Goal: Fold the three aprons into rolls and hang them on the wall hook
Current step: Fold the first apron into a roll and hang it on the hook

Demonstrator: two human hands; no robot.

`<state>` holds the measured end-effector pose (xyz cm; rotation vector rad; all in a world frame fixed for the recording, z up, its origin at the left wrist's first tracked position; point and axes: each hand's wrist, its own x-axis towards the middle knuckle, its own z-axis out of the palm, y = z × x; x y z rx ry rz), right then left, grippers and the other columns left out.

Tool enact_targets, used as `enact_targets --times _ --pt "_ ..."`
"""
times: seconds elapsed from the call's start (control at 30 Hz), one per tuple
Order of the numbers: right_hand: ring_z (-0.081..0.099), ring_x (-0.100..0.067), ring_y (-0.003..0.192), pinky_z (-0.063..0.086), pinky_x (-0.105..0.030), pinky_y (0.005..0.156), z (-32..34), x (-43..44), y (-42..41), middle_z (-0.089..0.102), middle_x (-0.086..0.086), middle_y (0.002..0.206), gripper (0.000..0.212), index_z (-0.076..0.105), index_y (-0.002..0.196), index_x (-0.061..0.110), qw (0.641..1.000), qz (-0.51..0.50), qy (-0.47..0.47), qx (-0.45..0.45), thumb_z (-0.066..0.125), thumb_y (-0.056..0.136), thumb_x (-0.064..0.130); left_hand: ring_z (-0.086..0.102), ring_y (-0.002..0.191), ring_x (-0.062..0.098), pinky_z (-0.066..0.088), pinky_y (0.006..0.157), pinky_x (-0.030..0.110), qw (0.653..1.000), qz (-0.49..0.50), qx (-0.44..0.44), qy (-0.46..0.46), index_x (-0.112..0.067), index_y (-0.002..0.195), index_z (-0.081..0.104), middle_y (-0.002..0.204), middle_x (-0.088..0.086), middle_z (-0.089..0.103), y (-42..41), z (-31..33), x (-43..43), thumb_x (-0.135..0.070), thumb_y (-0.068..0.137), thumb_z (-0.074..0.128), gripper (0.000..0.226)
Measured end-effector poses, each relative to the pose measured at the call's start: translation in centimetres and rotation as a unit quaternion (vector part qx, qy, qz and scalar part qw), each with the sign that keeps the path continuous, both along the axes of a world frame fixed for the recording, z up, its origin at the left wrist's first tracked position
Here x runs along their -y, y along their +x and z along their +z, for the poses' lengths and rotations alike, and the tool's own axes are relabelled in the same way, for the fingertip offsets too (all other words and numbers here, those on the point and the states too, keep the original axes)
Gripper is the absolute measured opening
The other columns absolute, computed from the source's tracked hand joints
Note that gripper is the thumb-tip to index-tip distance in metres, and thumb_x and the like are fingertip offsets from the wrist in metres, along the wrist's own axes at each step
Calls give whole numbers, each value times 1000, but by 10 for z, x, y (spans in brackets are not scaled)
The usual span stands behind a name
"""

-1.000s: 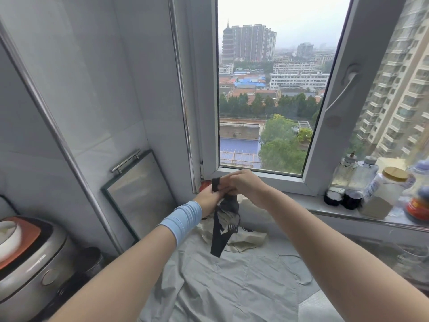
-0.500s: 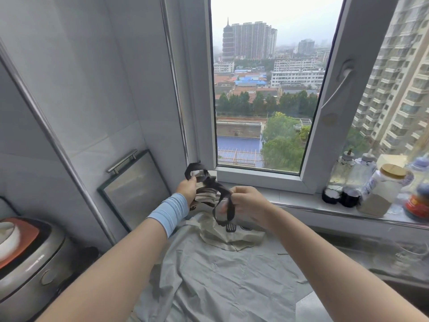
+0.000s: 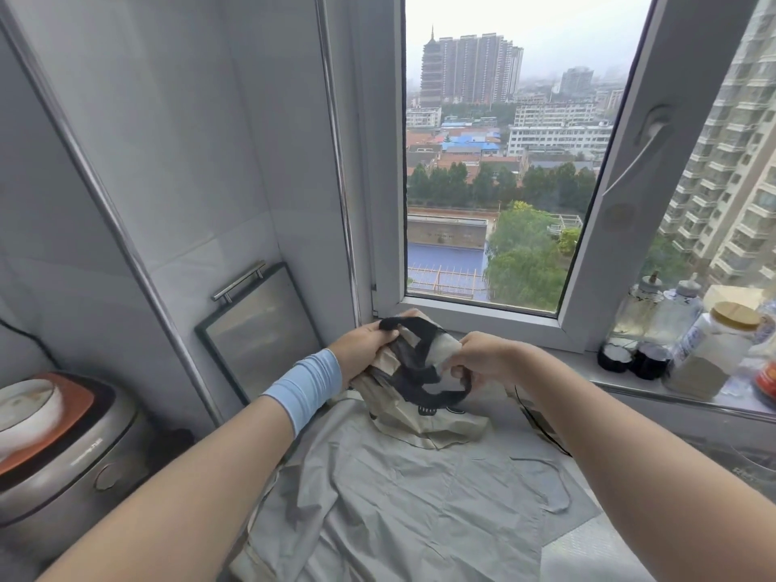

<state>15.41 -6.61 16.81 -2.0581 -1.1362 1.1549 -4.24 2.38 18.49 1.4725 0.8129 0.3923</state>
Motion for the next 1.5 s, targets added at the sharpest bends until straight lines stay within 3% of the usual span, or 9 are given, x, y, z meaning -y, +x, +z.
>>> enact_targets --times 0.1,0.17,0.4,0.53,0.7,0.8,1.13,1.37,1.5 --pt "69 -28 75 58 -40 79 11 -9 -5 70 -16 82 16 63 94 -2 996 33 -86 1 48 93 4 64 111 17 48 101 31 985 -136 -40 97 -40 119 65 118 0 69 5 -5 8 -12 102 37 42" --pt "66 -26 75 52 -44 84 22 -9 -11 69 -12 80 25 61 95 3 990 60 -127 9 36 97 5 59 120 17 40 109 31 968 -171 -73 167 -36 120 64 124 0 66 6 -9 12 -7 101 35 46" --pt "55 -25 77 45 -43 90 17 -23 -20 60 -13 85 20 57 90 7 976 -4 -81 -200 38 89 15 55 107 20 40 103 37 909 -170 -132 356 -37 112 67 114 1 57 -4 -24 -2 -16 96 45 34" --pt "41 -21 59 40 -33 69 15 -27 -43 47 -8 66 16 53 70 8 999 -20 -7 -44 43 83 7 58 99 21 45 94 36 888 -146 -137 414 -20 109 61 108 2 65 -2 -31 7 -14 95 46 21" --pt "52 -15 67 45 -28 64 -1 -16 -48 58 -2 75 19 69 80 16 996 24 76 -29 65 73 33 49 79 24 42 74 37 914 -49 -174 363 -16 96 47 84 3 54 -7 -44 -1 -17 97 39 8" --pt "52 -9 61 42 -23 56 -11 -7 -49 62 6 70 11 72 75 27 987 94 101 87 77 72 35 49 76 22 36 66 32 915 -51 -187 354 -17 99 46 85 2 56 -8 -51 3 -19 97 39 8" --pt "52 -18 67 42 -28 57 -21 -4 -57 69 -7 80 18 73 90 17 954 89 153 242 56 87 21 51 79 19 44 77 33 957 -8 -129 259 -13 95 60 90 9 63 6 -71 0 -13 94 43 17" --pt "38 -21 58 29 -33 55 -24 -9 -61 46 -5 56 34 50 59 9 941 -24 213 261 52 91 21 53 78 12 42 69 13 987 48 -9 156 -17 86 65 82 -1 63 12 -66 0 -12 96 49 20" --pt "55 -19 66 38 -29 56 -25 -10 -61 64 -1 73 7 52 101 25 951 -56 225 204 54 95 22 60 91 12 45 89 25 991 24 -14 133 -13 102 70 99 4 70 11 -60 -1 -17 99 50 21"
